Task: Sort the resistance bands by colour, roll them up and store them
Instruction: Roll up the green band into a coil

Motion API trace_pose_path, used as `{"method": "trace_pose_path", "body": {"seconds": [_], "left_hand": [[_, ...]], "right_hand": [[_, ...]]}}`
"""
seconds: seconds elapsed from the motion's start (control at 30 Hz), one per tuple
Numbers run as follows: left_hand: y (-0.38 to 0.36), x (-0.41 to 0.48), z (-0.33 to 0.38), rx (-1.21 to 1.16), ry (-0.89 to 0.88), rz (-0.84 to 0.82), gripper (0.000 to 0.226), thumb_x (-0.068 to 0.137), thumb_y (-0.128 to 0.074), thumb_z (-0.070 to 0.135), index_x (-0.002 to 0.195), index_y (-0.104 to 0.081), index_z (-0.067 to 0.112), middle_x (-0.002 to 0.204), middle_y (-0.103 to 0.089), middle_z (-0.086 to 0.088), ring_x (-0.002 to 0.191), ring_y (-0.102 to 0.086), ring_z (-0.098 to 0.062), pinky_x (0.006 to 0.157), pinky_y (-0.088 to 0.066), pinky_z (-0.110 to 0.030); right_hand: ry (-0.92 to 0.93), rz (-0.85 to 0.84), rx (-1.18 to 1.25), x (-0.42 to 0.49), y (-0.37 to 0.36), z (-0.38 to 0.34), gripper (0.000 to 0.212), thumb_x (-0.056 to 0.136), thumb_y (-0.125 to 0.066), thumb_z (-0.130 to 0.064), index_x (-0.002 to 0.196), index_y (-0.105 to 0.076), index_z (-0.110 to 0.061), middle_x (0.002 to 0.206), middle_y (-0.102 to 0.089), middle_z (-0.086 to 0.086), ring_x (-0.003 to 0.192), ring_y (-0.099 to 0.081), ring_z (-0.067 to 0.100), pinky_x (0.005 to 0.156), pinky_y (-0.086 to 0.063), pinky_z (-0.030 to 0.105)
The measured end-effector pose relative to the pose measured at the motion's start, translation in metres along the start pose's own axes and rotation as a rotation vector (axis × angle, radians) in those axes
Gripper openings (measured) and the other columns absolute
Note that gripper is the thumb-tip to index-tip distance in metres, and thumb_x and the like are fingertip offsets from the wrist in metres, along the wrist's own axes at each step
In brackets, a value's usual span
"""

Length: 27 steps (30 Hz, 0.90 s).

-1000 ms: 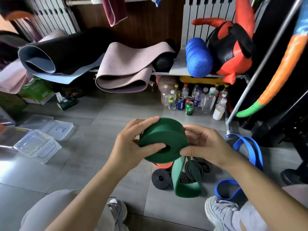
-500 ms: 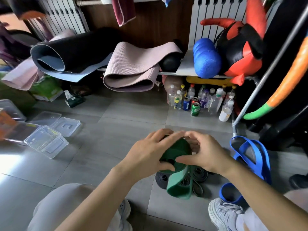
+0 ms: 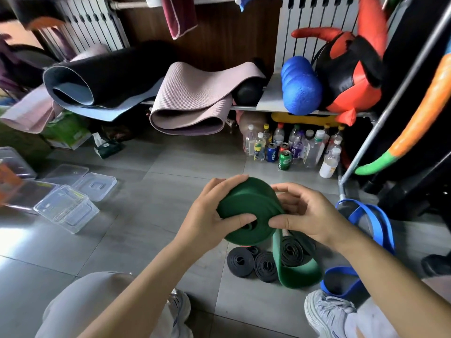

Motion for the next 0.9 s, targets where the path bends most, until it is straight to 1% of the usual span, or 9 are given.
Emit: {"method": "trace_pose_path", "body": {"seconds": [0.07,0.13,0.2,0.3,0.4,0.5,0.63,0.77,0.9], "left_hand": [[0.001,-0.001,0.0,-0.071,0.023,0.046,0.063,0.068,-0.078,0.032,0.118,-0.049,0.056,0.111,-0.051,0.018,0.105,-0.052,0.0,0.083,-0.045,-0.012],[0.0,0.0,0.0,-0.119,0.051,0.096,0.063,0.067,-0.077,0.028,0.116,-0.049,0.055,0.11,-0.053,0.013,0.103,-0.053,0.001,0.084,-0.046,-0.014],[0.0,0.001,-0.001,-0.146,0.072,0.141,0.06,0.065,-0.076,0.035,0.114,-0.051,0.057,0.113,-0.055,0.012,0.107,-0.054,-0.001,0.088,-0.049,-0.023],[-0.004,0.002,-0.007,-0.182,0.113,0.155,0.056,0.063,-0.073,0.041,0.112,-0.051,0.059,0.119,-0.056,0.011,0.112,-0.054,-0.009,0.092,-0.051,-0.036],[-0.006,0.007,-0.01,-0.114,0.13,0.073,0.057,0.064,-0.076,0.037,0.111,-0.049,0.055,0.12,-0.053,0.01,0.111,-0.055,-0.011,0.09,-0.052,-0.041],[-0.006,0.011,-0.007,0.173,0.082,-0.064,0.067,0.065,-0.083,0.031,0.116,-0.043,0.049,0.122,-0.042,0.019,0.108,-0.049,-0.001,0.09,-0.05,-0.035],[-0.035,0.001,0.002,0.63,-0.166,-0.321,0.079,0.073,-0.072,0.045,0.135,-0.023,0.051,0.132,-0.039,0.011,0.111,-0.052,-0.016,0.08,-0.052,-0.034],[-0.044,-0.003,-0.01,0.575,-0.12,-0.418,0.065,0.08,-0.063,0.051,0.138,-0.036,0.041,0.118,-0.048,0.002,0.09,-0.059,-0.025,0.076,-0.051,-0.035],[-0.033,0.002,-0.007,0.448,-0.094,-0.32,0.062,0.076,-0.06,0.056,0.131,-0.034,0.046,0.113,-0.044,0.011,0.091,-0.055,-0.012,0.079,-0.05,-0.031]], "right_hand": [[-0.008,0.002,0.069,0.001,0.001,0.002,0.078,0.04,-0.091,-0.046,0.107,-0.061,-0.022,0.102,-0.072,0.002,0.093,-0.069,0.018,0.08,-0.053,0.043],[-0.002,0.01,0.134,0.002,0.002,0.003,0.081,0.035,-0.092,-0.047,0.106,-0.062,-0.02,0.1,-0.073,0.001,0.092,-0.069,0.016,0.077,-0.056,0.036],[0.015,0.03,0.183,0.004,0.001,0.0,0.082,0.034,-0.092,-0.045,0.106,-0.062,-0.02,0.097,-0.074,0.0,0.091,-0.07,0.014,0.072,-0.055,0.023],[0.047,0.081,0.205,0.006,0.002,-0.001,0.071,0.038,-0.092,-0.04,0.101,-0.065,-0.022,0.094,-0.074,-0.001,0.088,-0.07,0.012,0.072,-0.054,0.02],[0.074,0.123,0.141,0.006,0.004,-0.003,0.047,0.055,-0.081,-0.016,0.099,-0.065,-0.024,0.09,-0.074,-0.004,0.084,-0.069,0.01,0.072,-0.054,0.02],[0.044,0.138,0.011,0.007,0.005,0.002,0.048,0.056,-0.079,-0.01,0.099,-0.064,-0.028,0.089,-0.074,-0.009,0.086,-0.069,0.009,0.076,-0.053,0.019],[0.001,0.055,-0.173,0.008,-0.008,0.013,0.054,0.062,-0.085,-0.006,0.103,-0.061,-0.032,0.099,-0.072,-0.004,0.093,-0.069,0.01,0.084,-0.055,0.028],[-0.074,0.025,-0.16,0.008,-0.012,0.021,0.061,0.059,-0.087,-0.012,0.104,-0.051,-0.032,0.095,-0.073,0.0,0.086,-0.07,0.015,0.08,-0.057,0.037],[-0.021,0.062,-0.09,0.009,-0.002,0.009,0.057,0.048,-0.084,-0.036,0.091,-0.048,-0.023,0.098,-0.072,0.004,0.09,-0.07,0.019,0.081,-0.055,0.035]]}}
Point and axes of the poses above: each hand's wrist, its own x-axis towards the middle knuckle, its own y-axis out of the back of the hand, z = x × y, the point moved 9 cm from there along x, towards the middle knuckle
